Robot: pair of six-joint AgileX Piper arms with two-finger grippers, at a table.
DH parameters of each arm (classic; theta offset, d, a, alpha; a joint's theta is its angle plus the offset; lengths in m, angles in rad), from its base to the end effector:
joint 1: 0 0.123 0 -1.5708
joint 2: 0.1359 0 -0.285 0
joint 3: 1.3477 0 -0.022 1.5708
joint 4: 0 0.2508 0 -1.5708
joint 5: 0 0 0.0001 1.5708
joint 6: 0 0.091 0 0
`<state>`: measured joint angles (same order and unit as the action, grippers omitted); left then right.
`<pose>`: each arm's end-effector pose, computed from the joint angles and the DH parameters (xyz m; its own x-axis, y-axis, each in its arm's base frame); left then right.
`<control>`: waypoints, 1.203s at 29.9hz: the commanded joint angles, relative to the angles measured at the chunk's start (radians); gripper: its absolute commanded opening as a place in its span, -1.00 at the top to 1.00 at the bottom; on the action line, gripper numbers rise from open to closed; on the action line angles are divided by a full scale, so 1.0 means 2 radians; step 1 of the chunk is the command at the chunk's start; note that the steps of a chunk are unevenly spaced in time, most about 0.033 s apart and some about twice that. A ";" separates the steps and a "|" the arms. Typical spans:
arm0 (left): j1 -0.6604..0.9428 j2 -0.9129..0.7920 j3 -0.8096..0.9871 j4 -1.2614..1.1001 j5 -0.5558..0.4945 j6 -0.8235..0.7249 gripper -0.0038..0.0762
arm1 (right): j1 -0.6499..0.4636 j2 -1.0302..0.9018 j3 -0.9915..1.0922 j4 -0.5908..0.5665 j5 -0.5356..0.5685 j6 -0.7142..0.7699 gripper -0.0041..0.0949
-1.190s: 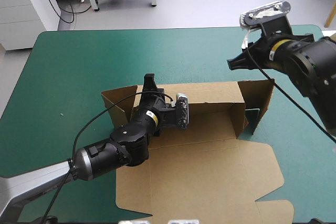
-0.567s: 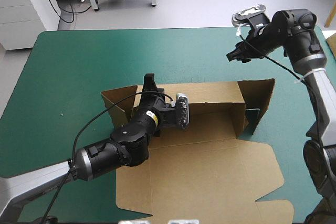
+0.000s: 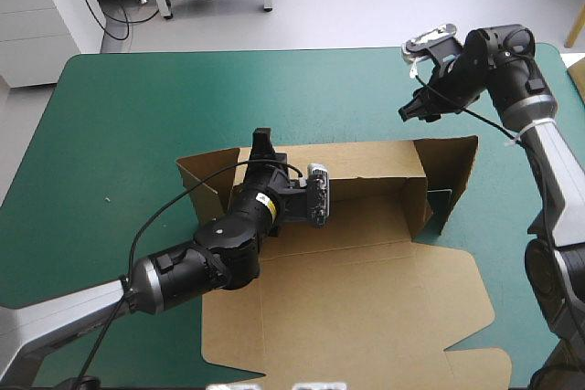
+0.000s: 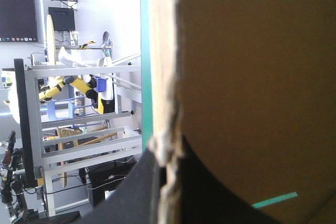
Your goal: Fold the box
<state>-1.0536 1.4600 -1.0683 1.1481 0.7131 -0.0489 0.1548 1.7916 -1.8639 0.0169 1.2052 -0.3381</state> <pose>0.2012 -0.2437 0.3098 0.2207 0.9649 -0.1423 0.5032 0.0123 0.8641 0.3843 0.0614 0.3728 -0.7554 -0.4478 -0.4784 -0.4318 0.8893 -0.1505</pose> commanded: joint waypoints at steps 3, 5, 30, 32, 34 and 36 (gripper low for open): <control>-0.006 0.008 -0.004 -0.032 -0.039 -0.007 0.92 | -0.003 -0.030 0.034 -0.004 -0.017 -0.006 -0.07; -0.006 0.010 -0.004 -0.032 -0.039 -0.007 0.92 | -0.003 -0.036 0.042 -0.004 -0.017 -0.006 -0.07; -0.006 0.010 -0.004 -0.032 -0.037 -0.007 0.92 | -0.003 -0.175 0.209 0.078 -0.032 -0.034 -0.06; -0.006 0.010 -0.004 -0.032 -0.037 -0.007 0.92 | -0.003 -0.193 0.230 0.089 -0.045 -0.046 -0.06; -0.006 0.010 -0.004 -0.032 -0.037 -0.007 0.92 | -0.003 -0.213 0.253 0.089 -0.061 -0.048 -0.06; -0.006 0.010 -0.004 -0.032 -0.037 -0.007 0.92 | -0.003 -0.232 0.272 0.087 -0.074 -0.047 -0.06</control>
<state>-1.0519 1.4815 -1.0699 1.1767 0.7162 -0.0527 0.1548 1.4084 -1.3415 0.1623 1.1222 -0.4172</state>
